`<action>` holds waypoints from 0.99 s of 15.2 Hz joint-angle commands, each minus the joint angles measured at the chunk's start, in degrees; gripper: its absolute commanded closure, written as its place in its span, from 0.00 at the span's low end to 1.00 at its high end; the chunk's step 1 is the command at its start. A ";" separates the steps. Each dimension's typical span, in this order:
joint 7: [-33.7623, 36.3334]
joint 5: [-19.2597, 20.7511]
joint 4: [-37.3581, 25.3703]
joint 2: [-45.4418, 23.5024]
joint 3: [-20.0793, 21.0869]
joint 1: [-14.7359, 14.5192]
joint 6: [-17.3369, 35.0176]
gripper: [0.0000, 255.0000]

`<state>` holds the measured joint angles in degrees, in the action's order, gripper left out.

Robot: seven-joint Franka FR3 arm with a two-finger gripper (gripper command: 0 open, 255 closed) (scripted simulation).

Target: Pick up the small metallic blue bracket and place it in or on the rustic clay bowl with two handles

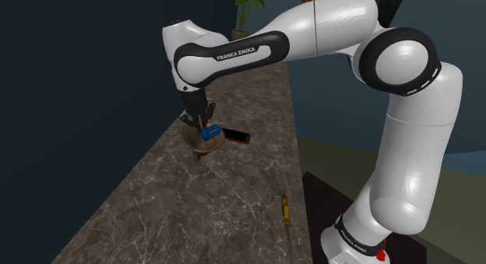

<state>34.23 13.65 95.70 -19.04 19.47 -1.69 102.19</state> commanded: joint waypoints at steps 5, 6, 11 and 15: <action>0.00 0.00 0.01 -0.01 0.00 0.00 0.01 0.00; 0.00 0.00 0.01 -0.01 0.00 0.00 0.01 0.00; -0.32 -0.25 -6.03 -0.27 0.32 -0.77 -5.79 0.00; -0.39 -0.26 -7.80 -0.47 0.39 -1.01 -7.37 0.00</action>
<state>33.83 13.39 88.15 -19.45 19.85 -2.65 95.06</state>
